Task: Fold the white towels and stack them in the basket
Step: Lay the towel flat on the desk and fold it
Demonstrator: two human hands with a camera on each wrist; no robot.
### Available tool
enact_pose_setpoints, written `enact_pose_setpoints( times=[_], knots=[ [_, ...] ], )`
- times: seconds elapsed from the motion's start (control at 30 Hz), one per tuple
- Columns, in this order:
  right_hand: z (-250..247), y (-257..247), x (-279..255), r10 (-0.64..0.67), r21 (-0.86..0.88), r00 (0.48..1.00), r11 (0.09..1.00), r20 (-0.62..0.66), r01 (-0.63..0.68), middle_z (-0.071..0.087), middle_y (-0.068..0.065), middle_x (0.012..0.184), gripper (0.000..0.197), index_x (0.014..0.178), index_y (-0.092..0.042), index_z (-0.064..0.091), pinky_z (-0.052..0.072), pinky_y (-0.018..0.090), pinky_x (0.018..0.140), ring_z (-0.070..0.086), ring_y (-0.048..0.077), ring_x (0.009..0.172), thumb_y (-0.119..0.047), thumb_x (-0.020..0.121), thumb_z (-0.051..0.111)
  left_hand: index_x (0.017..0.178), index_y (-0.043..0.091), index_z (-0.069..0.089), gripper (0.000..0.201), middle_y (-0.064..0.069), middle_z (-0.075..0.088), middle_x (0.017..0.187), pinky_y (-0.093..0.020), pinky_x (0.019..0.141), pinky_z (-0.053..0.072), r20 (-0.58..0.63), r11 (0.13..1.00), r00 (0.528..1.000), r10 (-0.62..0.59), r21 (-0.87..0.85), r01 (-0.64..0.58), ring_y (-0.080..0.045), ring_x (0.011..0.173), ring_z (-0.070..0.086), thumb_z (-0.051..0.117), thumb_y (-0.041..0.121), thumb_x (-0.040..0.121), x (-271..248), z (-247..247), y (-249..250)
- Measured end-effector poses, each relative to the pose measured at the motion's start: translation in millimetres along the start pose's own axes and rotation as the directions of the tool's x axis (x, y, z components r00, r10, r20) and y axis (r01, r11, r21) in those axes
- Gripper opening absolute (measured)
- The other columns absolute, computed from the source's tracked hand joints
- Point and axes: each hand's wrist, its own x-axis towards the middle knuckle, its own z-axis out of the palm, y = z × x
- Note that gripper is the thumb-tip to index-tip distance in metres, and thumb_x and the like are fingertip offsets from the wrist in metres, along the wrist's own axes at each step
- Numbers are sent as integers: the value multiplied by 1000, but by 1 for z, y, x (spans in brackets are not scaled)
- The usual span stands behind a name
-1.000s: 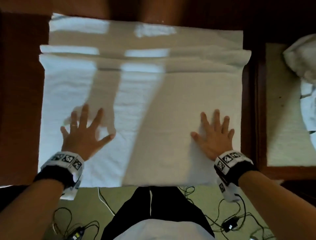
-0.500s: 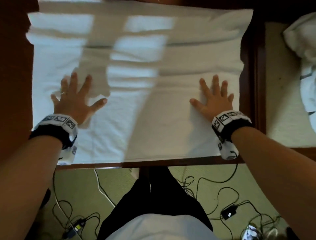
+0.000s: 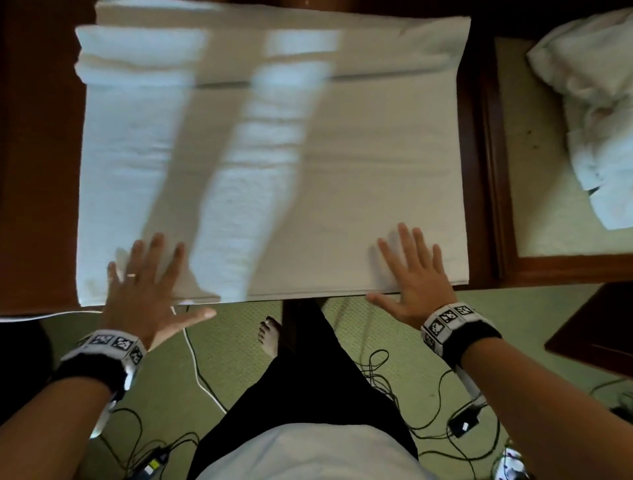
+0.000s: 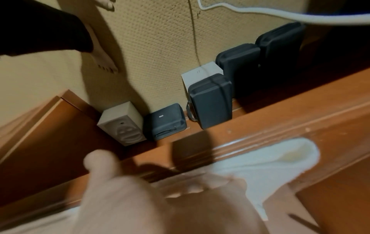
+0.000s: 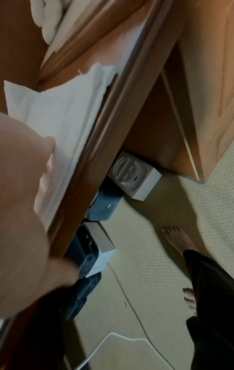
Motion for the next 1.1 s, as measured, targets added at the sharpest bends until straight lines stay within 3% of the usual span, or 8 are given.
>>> enact_pose_setpoints(
  times=[0.1,0.17,0.3,0.43,0.53,0.77,0.87,1.1],
  knots=[
    [16,-11,2,-68,-133,994,988,83,79,-30,11,160,108,154,-33,-18,13,68,115,-21,43,146,-72,83,54,160,35,-5,113,-6,-14,168,-73,110,18,0,994,996,86,69,-86,-44,152,3,43,92,74,0,7,10],
    [23,-14,2,-30,-141,999,989,33,35,-21,14,162,111,156,-32,-13,20,67,114,-13,46,147,-27,84,71,160,35,9,107,-9,-3,169,-75,105,25,-58,993,994,96,74,-92,-48,150,12,73,58,79,-3,8,14],
    [24,-7,-20,-105,-155,992,983,-70,94,20,20,161,102,155,-22,22,39,62,104,24,49,143,15,67,60,156,22,33,109,-16,26,162,-72,98,39,-107,981,980,166,115,-153,-52,138,38,87,3,64,-29,10,18],
    [6,7,-27,40,-101,989,993,-142,-54,54,28,135,56,118,-2,61,49,62,94,54,51,121,13,65,61,139,9,58,87,-19,49,149,-67,92,49,-43,983,993,113,150,-106,-51,123,55,90,1,58,-39,-5,13],
    [-28,0,-21,108,-110,992,987,-70,-116,65,20,104,24,100,-5,63,52,47,83,65,41,96,0,78,53,127,16,66,48,-10,56,145,-53,92,53,-25,992,998,-50,115,52,-40,116,62,73,7,80,-38,-35,18],
    [-69,5,-18,287,-127,865,958,412,-258,65,9,125,33,121,-16,65,52,35,94,63,28,111,-15,90,54,118,29,65,31,-2,64,130,-30,90,47,355,991,926,-129,68,112,-23,110,63,42,20,101,-25,-69,8],
    [-87,14,-8,310,-86,867,950,389,-301,61,9,130,37,127,-18,60,50,35,96,61,28,115,-15,90,53,75,29,52,30,-4,70,96,-28,74,46,318,986,935,-155,-3,165,-21,75,55,45,7,94,-11,-80,-11],
    [-143,28,46,346,-133,926,935,149,-328,64,11,114,27,107,-18,63,51,38,81,63,32,102,-6,90,46,66,13,58,20,-6,62,67,-34,60,49,102,960,969,-224,-147,238,-29,66,61,56,-2,79,30,-149,-16]
  ],
)
